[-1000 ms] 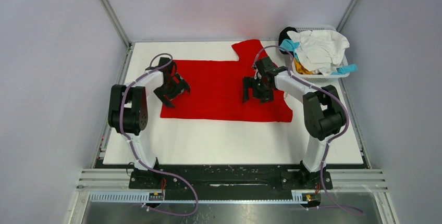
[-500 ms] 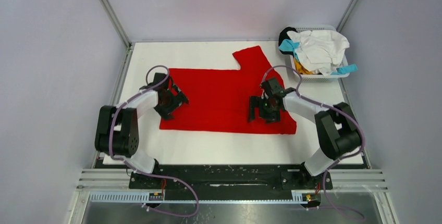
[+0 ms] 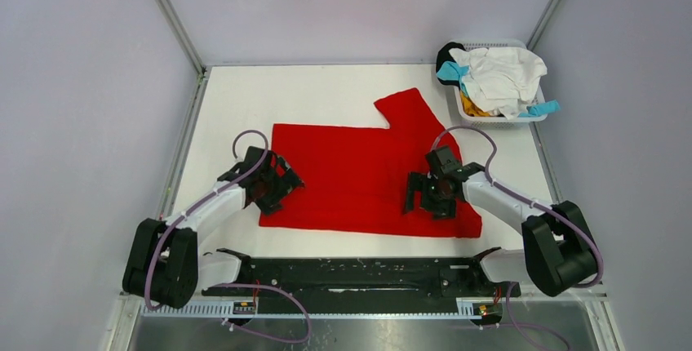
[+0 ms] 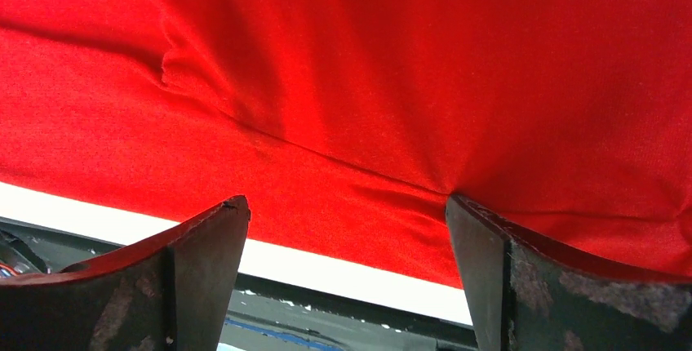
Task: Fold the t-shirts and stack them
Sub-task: Grab the side of the flattened tshirt furthest away from the robot with both arms
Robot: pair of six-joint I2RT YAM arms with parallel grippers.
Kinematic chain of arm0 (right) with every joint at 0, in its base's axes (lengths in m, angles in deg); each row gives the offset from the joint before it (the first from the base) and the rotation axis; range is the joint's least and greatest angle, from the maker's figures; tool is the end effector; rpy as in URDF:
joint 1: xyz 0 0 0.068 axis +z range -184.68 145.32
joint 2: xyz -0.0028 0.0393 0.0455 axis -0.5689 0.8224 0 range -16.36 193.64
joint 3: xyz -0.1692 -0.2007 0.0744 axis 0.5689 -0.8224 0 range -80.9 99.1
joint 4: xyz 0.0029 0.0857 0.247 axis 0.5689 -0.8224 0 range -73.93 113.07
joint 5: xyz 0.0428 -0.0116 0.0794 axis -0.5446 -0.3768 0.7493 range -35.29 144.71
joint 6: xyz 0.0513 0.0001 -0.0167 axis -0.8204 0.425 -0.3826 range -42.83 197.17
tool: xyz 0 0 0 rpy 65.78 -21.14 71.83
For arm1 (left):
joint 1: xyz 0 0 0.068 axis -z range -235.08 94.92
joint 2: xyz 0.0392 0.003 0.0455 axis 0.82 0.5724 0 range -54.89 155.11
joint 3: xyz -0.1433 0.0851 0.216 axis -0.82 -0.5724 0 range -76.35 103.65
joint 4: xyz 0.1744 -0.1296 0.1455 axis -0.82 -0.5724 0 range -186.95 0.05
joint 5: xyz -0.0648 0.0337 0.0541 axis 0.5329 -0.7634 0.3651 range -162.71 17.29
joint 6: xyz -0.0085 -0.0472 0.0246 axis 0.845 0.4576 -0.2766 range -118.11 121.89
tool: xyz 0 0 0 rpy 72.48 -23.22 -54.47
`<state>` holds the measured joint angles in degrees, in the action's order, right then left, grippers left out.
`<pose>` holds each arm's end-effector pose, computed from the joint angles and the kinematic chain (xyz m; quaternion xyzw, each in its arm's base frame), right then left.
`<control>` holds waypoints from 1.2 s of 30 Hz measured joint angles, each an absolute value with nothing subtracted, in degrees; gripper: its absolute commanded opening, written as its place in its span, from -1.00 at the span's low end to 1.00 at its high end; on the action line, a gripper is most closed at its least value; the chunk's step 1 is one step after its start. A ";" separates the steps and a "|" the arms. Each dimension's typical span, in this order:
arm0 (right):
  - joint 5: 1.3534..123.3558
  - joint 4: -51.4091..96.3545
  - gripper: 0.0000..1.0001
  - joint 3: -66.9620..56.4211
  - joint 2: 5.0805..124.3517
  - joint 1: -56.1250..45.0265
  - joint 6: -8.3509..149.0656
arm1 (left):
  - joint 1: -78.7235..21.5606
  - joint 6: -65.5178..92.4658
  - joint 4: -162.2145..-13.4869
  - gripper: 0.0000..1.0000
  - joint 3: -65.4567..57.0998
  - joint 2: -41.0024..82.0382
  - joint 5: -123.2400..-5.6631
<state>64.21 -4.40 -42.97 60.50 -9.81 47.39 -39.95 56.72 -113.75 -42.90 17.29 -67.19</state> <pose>0.2081 0.1030 0.1633 0.0249 0.9753 0.1656 0.1439 0.2100 -0.0603 0.1613 -0.3186 0.9165 -0.1743 0.1675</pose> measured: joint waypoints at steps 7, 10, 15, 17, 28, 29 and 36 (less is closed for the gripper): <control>61.72 -9.07 0.99 -44.55 57.81 -9.81 46.39 | -36.08 61.47 -114.01 0.98 -46.81 11.76 -66.63; 61.61 -10.34 0.99 -44.57 57.63 -9.81 46.41 | -34.85 62.86 -116.00 0.98 -46.68 11.20 -66.67; 61.57 -12.64 0.99 -44.96 57.04 -9.81 46.45 | -33.06 64.81 -118.82 0.98 -46.68 10.56 -66.65; 61.59 -13.16 0.99 -45.09 56.89 -9.81 46.50 | -32.75 65.42 -119.49 0.98 -46.72 10.34 -66.60; 61.87 -15.63 0.97 -46.01 53.22 -9.81 48.14 | -32.08 66.54 -126.79 0.98 -46.61 8.14 -67.70; 61.89 -15.65 0.97 -46.01 53.11 -9.81 48.44 | -32.03 66.54 -127.76 0.98 -46.76 7.70 -67.92; 62.94 -15.98 0.97 -45.03 50.42 -9.81 49.84 | -31.88 65.92 -134.71 0.98 -45.58 5.64 -71.11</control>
